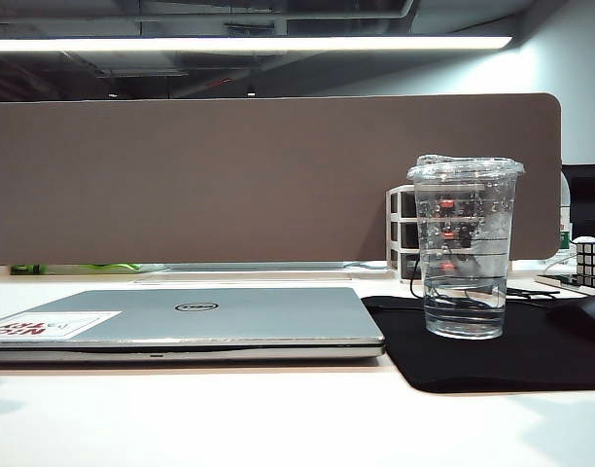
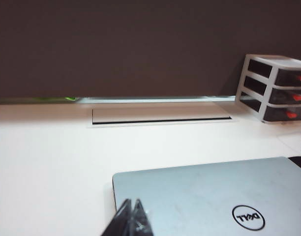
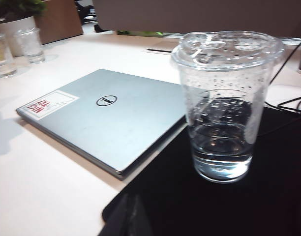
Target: Pick up the coffee cup and place it on the right side of the laptop.
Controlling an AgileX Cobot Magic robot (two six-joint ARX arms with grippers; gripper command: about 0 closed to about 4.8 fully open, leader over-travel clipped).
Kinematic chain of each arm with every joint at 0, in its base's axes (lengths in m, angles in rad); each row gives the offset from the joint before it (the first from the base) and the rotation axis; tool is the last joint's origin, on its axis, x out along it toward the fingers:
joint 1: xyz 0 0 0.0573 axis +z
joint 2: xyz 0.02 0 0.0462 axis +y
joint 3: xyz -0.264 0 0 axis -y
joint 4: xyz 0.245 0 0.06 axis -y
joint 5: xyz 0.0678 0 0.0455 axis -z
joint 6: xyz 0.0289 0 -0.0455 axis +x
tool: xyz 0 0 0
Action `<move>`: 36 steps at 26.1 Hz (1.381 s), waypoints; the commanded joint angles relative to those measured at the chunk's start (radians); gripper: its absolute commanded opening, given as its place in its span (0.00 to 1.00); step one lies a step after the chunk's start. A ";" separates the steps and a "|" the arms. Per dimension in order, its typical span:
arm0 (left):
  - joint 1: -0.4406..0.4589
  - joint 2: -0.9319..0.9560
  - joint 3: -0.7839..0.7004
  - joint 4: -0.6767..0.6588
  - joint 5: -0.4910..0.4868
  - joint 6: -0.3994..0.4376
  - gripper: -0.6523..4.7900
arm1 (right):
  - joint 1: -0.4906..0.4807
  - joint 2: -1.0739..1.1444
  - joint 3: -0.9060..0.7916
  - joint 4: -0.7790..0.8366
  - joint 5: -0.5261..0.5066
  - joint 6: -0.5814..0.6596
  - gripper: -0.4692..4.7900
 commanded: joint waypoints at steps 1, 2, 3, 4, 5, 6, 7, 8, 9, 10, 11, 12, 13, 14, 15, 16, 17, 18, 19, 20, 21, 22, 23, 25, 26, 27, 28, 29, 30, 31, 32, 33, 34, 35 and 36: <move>-0.001 -0.124 0.002 -0.202 -0.030 0.041 0.11 | 0.000 -0.001 -0.006 0.019 0.093 -0.008 0.09; 0.000 -0.146 0.002 -0.229 -0.029 0.050 0.11 | 0.000 -0.001 -0.006 0.019 0.136 -0.008 0.09; -0.001 -0.172 0.002 -0.260 -0.029 0.056 0.11 | 0.000 -0.001 -0.006 0.018 0.173 -0.008 0.09; -0.001 -0.196 0.002 -0.287 -0.029 0.056 0.11 | 0.000 -0.001 -0.006 0.017 0.216 -0.008 0.09; -0.001 -0.217 0.002 -0.306 -0.029 0.056 0.11 | 0.000 -0.001 -0.006 0.017 0.247 -0.008 0.09; -0.001 -0.238 0.002 -0.325 -0.029 0.056 0.11 | 0.000 -0.001 -0.006 0.017 0.274 -0.008 0.09; -0.001 -0.261 0.002 -0.344 -0.029 0.056 0.11 | 0.000 -0.001 -0.006 0.017 0.304 -0.008 0.09; -0.001 -0.292 0.002 -0.370 -0.029 0.054 0.11 | 0.000 -0.001 -0.006 0.018 0.328 -0.008 0.09; -0.001 -0.318 0.002 -0.393 -0.030 0.052 0.11 | 0.000 -0.001 -0.006 0.017 0.350 -0.009 0.09; -0.001 -0.346 0.002 -0.417 -0.038 0.053 0.11 | 0.000 -0.001 -0.006 0.017 0.371 -0.009 0.09; -0.001 -0.383 0.003 -0.451 -0.051 0.054 0.11 | 0.000 -0.001 -0.006 0.018 0.396 -0.010 0.09; -0.001 -0.414 0.003 -0.480 -0.057 0.057 0.11 | 0.000 -0.001 -0.006 0.018 0.417 -0.012 0.09; -0.001 -0.488 0.003 -0.551 -0.076 0.060 0.11 | 0.000 -0.001 -0.006 0.018 0.466 -0.013 0.09; -0.001 -0.556 0.002 -0.609 -0.098 0.060 0.11 | 0.000 -0.001 -0.006 0.019 0.495 -0.023 0.09; -0.001 -0.601 0.003 -0.642 -0.114 0.059 0.11 | 0.000 -0.001 -0.006 0.024 0.506 -0.031 0.09; -0.001 -0.636 0.002 -0.666 -0.116 0.058 0.11 | 0.000 -0.002 -0.006 0.031 0.509 -0.036 0.09; -0.001 -0.629 0.002 -0.653 -0.114 0.058 0.11 | 0.000 -0.002 -0.006 0.041 0.509 -0.038 0.09; -0.001 -0.631 0.003 -0.654 -0.110 0.056 0.11 | -0.002 -0.002 -0.006 0.058 0.511 -0.042 0.09; -0.006 -0.630 0.003 -0.655 -0.109 0.056 0.11 | 0.000 -0.005 -0.006 0.069 0.511 -0.043 0.09; -0.012 -0.631 0.003 -0.659 -0.123 0.056 0.11 | 0.000 -0.005 -0.006 0.085 0.511 -0.042 0.09; -0.014 -0.631 0.003 -0.660 -0.132 0.056 0.11 | 0.000 -0.002 -0.006 0.106 0.512 -0.043 0.09; -0.021 -0.631 0.003 -0.668 -0.133 0.056 0.11 | -0.002 -0.006 -0.006 0.129 0.528 -0.042 0.09; -0.020 -0.631 0.003 -0.674 -0.133 0.056 0.11 | -0.001 -0.005 -0.006 0.142 0.544 -0.042 0.09; -0.020 -0.631 0.003 -0.690 -0.134 0.056 0.11 | -0.002 -0.005 -0.006 0.161 0.560 -0.042 0.09; -0.019 -0.631 0.003 -0.691 -0.134 0.056 0.11 | -0.001 -0.005 -0.006 0.161 0.560 -0.042 0.09; -0.019 -0.631 0.003 -0.692 -0.134 0.057 0.11 | -0.001 -0.005 -0.006 0.160 0.559 -0.042 0.09; -0.019 -0.631 0.003 -0.694 -0.135 0.057 0.11 | -0.001 -0.005 -0.006 0.160 0.558 -0.041 0.09; -0.019 -0.631 0.003 -0.694 -0.143 0.057 0.11 | -0.001 -0.005 -0.006 0.160 0.558 -0.041 0.09; -0.019 -0.631 0.003 -0.694 -0.159 0.058 0.11 | -0.001 -0.005 -0.006 0.159 0.555 -0.041 0.09; -0.019 -0.631 0.003 -0.694 -0.177 0.060 0.11 | -0.001 -0.005 -0.006 0.159 0.555 -0.041 0.09; -0.019 -0.631 0.003 -0.694 -0.202 0.060 0.11 | -0.001 -0.005 -0.006 0.159 0.555 -0.041 0.09; -0.019 -0.631 0.003 -0.694 -0.222 0.060 0.11 | -0.001 -0.005 -0.006 0.159 0.555 -0.042 0.09; -0.019 -0.631 0.003 -0.694 -0.238 0.060 0.11 | -0.001 -0.005 -0.006 0.159 0.555 -0.041 0.09; -0.019 -0.631 0.003 -0.694 -0.240 0.059 0.11 | -0.001 -0.005 -0.006 0.159 0.555 -0.041 0.09; -0.019 -0.631 0.003 -0.694 -0.239 0.059 0.11 | -0.001 -0.005 -0.006 0.159 0.555 -0.042 0.09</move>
